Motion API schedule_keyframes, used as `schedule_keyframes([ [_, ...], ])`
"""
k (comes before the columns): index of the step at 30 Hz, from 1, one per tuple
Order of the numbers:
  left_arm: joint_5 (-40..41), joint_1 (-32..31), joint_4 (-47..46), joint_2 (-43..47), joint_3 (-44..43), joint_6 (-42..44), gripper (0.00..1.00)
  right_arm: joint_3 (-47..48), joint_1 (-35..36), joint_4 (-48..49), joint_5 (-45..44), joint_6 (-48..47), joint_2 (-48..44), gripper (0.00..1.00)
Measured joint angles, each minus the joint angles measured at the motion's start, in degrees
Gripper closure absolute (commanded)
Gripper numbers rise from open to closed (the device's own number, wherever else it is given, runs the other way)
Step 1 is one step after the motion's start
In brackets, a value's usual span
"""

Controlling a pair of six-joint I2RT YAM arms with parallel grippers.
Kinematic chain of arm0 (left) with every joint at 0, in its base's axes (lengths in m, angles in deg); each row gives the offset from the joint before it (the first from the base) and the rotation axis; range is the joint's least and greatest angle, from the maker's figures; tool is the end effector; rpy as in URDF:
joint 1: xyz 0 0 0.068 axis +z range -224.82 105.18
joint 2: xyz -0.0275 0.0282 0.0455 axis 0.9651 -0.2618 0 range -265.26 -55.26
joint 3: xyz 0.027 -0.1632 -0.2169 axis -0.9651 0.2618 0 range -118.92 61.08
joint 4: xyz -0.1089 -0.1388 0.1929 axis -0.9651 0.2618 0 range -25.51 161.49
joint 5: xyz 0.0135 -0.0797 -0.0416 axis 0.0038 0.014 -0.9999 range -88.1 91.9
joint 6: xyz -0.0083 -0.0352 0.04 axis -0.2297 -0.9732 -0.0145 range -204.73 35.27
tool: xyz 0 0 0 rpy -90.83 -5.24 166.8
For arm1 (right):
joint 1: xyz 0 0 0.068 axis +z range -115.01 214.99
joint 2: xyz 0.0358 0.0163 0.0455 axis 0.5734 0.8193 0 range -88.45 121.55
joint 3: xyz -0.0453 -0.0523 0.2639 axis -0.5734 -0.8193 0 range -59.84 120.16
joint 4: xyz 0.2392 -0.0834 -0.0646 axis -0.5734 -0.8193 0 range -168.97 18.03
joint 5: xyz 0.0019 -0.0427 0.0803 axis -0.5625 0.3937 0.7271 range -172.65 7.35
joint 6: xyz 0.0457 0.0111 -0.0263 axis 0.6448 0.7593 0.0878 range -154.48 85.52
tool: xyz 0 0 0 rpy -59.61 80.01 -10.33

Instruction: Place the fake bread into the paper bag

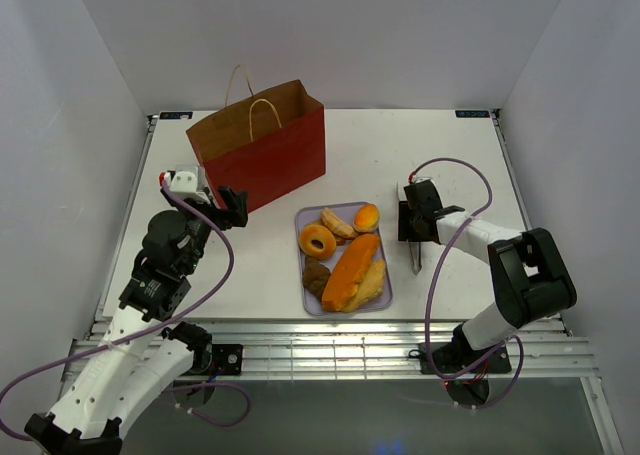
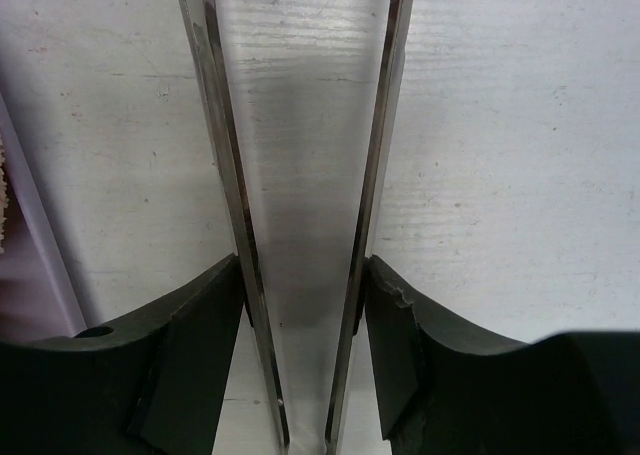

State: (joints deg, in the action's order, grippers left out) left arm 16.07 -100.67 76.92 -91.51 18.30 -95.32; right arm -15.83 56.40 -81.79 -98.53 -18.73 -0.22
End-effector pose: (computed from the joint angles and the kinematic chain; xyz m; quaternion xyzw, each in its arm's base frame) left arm 0.1402 -0.0583 0.3459 0.0160 0.7413 -0.1208 0.6600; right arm 0.2762 0.0979 0.1619 -0.0039 0.9430 -0.0271 0.3316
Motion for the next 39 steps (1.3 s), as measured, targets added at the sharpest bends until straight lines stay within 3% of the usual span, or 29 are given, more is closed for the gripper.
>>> schedule_keyframes([
  [23,0.02,-0.22,0.02,-0.02,0.0,0.0,0.02,6.47,0.0,-13.33,-1.7,-5.31,-6.38,0.43],
  [39,0.26,-0.26,0.0,-0.63,0.0,0.02,0.02,8.0,0.13,-21.59,2.99,-6.8,-19.82,0.43],
])
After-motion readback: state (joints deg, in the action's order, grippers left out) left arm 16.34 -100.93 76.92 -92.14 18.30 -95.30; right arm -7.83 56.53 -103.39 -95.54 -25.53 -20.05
